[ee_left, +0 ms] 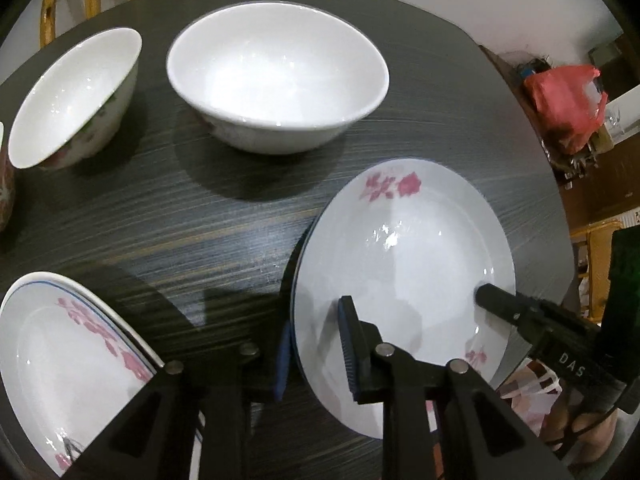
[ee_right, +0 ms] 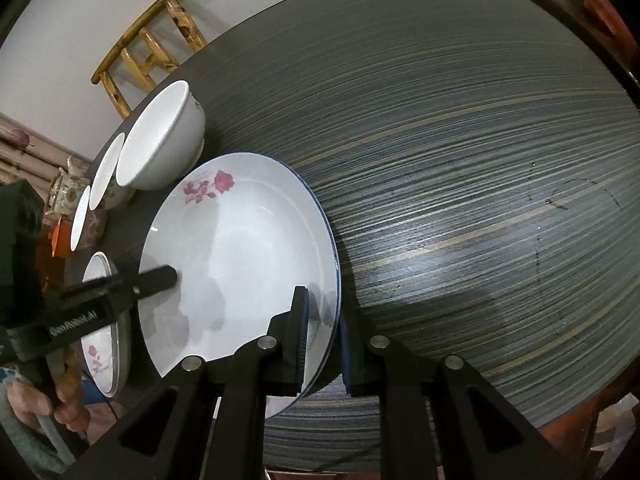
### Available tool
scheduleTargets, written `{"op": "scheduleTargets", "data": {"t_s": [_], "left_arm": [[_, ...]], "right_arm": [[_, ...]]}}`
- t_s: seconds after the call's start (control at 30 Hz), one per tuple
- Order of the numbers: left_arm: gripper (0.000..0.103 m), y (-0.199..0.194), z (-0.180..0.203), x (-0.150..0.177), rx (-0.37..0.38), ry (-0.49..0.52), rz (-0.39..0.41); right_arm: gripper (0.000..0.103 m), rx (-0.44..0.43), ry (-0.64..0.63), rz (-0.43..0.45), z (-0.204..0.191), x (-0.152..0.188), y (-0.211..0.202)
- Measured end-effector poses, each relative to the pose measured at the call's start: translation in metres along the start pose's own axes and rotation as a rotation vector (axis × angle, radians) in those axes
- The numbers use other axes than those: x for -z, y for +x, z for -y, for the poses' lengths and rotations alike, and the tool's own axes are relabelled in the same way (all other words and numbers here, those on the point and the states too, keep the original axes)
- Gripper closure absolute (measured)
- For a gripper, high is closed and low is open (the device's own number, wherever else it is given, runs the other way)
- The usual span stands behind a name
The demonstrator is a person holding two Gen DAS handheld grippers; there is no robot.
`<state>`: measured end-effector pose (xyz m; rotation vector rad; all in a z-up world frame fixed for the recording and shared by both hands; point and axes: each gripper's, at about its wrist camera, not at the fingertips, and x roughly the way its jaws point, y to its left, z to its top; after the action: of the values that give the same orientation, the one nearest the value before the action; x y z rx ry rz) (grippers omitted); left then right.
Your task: Organize plates and bowls
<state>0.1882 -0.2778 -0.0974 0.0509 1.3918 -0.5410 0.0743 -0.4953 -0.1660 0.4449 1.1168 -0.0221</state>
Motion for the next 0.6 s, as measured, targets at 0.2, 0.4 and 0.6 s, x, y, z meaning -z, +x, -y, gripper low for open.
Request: {"op": "scheduleTargets", "data": {"t_s": [0.2,0.4,0.6], "left_arm": [[0.083,-0.001,-0.001,0.001,0.006,-0.014,-0.002],[0.083,-0.003,-0.007,0.007,0.012,-0.016,-0.001],[0.084,-0.006,-0.006,0.007,0.008,-0.013,0.013]], "right_arm": [[0.088,0.000,0.004,0.008,0.001,-0.001,-0.001],[0.089,-0.005,0.032,0.014,0.003,-0.002,-0.001],[0.089,-0.014,0.032,0.020,0.004,-0.001,-0.003]]}}
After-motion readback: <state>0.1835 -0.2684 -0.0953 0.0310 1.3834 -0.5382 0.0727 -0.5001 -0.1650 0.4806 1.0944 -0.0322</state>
